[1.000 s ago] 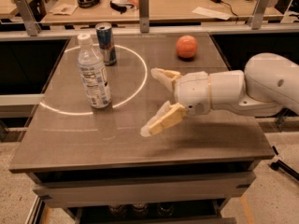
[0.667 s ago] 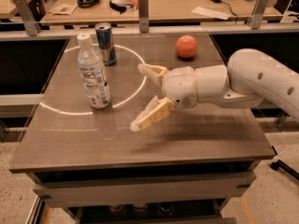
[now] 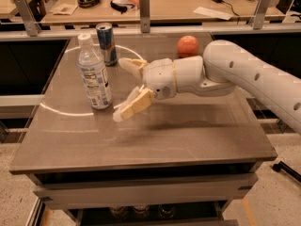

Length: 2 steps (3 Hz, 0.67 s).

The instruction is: Pick blue plastic bottle

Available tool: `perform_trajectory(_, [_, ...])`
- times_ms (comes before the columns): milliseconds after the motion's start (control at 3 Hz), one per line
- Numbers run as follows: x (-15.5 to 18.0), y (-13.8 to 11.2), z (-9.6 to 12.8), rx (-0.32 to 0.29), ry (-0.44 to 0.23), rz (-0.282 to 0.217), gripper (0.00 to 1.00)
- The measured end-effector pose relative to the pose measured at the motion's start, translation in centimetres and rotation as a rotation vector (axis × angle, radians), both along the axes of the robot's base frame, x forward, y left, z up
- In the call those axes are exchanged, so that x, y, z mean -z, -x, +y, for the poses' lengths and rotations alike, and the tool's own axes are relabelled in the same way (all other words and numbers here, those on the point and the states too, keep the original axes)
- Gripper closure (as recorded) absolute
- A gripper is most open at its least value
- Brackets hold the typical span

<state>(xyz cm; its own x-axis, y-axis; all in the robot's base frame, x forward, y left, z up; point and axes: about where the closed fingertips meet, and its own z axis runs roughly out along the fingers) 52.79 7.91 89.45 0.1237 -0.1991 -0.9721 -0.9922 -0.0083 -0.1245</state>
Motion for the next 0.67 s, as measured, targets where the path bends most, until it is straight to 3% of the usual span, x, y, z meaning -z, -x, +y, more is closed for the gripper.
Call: perform_trajectory(667, [0.1, -1.8, 4.0, 0.024, -0.009, 0.073, 0.0])
